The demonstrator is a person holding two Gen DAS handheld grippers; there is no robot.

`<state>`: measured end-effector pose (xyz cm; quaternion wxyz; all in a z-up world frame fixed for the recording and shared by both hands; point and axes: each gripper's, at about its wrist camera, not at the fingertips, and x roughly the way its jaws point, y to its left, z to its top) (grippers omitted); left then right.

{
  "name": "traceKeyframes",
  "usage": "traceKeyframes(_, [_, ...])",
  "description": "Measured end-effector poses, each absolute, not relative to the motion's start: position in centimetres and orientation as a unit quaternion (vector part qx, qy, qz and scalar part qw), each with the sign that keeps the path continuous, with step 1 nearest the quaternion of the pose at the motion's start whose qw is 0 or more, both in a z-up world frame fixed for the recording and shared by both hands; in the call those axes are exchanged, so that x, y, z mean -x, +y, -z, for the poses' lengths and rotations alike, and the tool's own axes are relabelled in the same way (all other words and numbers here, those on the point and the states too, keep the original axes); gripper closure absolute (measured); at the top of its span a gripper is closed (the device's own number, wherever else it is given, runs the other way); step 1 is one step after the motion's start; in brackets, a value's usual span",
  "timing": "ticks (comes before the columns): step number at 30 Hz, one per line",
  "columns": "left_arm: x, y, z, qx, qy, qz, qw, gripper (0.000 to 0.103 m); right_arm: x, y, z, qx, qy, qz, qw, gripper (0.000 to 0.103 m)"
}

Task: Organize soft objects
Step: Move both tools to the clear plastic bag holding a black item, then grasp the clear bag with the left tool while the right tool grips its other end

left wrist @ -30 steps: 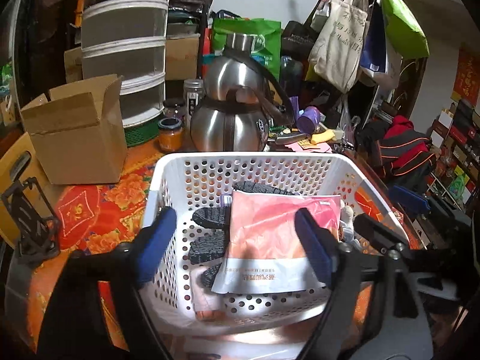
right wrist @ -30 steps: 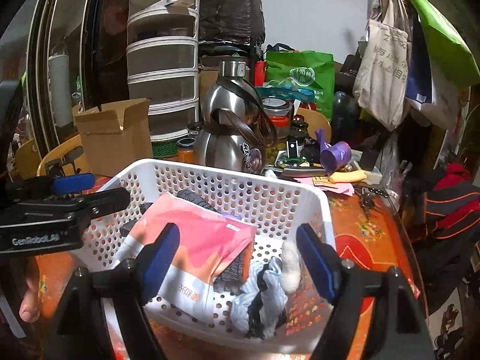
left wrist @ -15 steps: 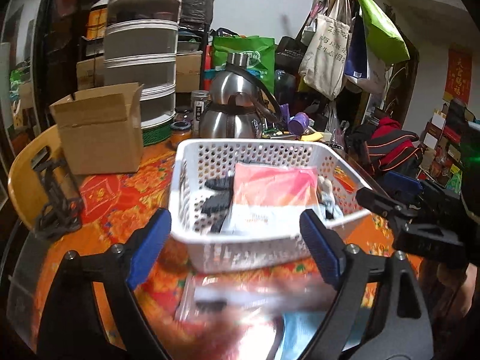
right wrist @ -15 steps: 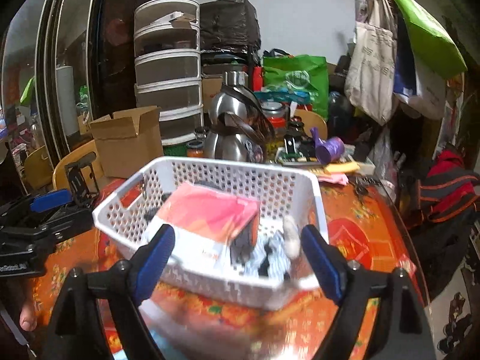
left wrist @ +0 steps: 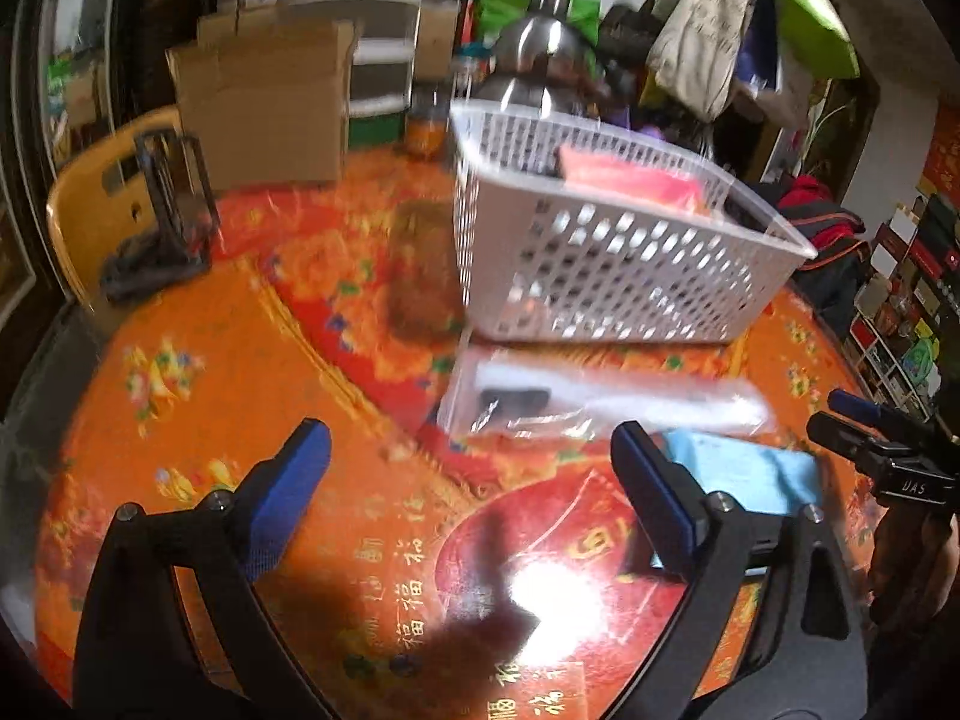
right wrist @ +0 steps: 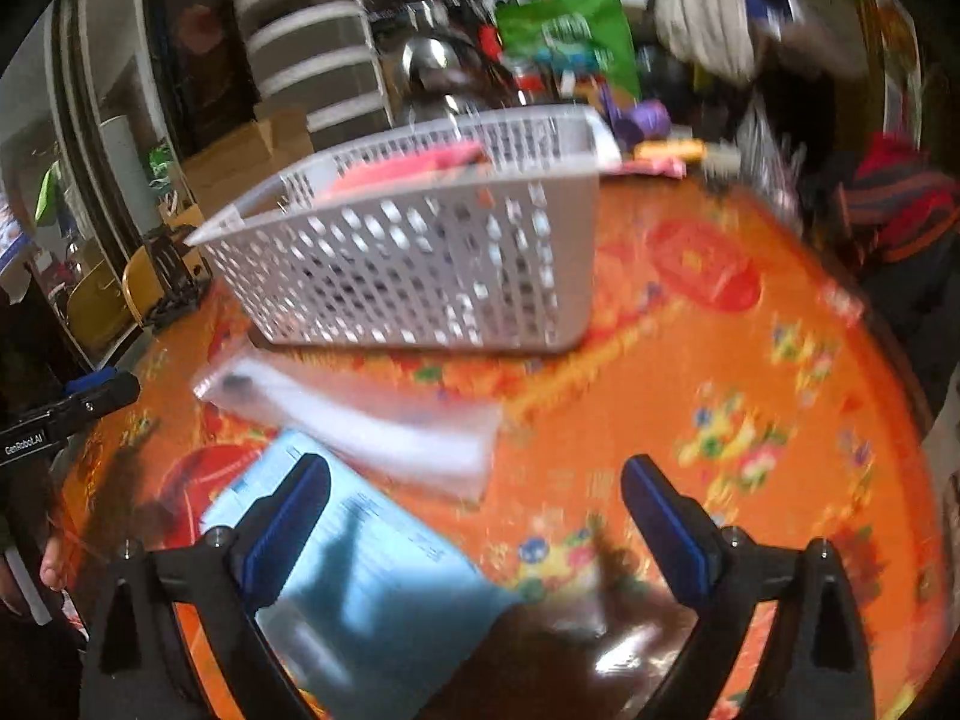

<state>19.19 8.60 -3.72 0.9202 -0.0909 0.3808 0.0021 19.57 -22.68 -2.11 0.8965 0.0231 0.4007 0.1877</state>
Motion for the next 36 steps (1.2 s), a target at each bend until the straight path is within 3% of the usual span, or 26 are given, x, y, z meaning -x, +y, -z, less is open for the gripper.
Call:
traceKeyframes(11, [-25.4, 8.9, 7.2, 0.087, 0.438, 0.000, 0.895, 0.010, -22.1, -21.8, 4.5, -0.048, 0.445, -0.211, 0.869, 0.007])
traceKeyframes(20, [-27.7, 8.3, 8.5, 0.075, 0.448, 0.013, 0.891, 0.010, -23.7, -19.8, 5.4, -0.027, 0.467, -0.216, 0.857, 0.026])
traceKeyframes(32, [-28.9, 8.1, 9.7, 0.069, 0.454, 0.013, 0.888, 0.010, -24.7, -18.5, 5.8, -0.011, 0.466, -0.213, 0.859, 0.030])
traceKeyframes(36, [-28.9, 7.5, 9.8, 0.056, 0.453, 0.011, 0.890, 0.011, -24.6, -18.2, 5.8, -0.004, 0.465, -0.224, 0.856, 0.041])
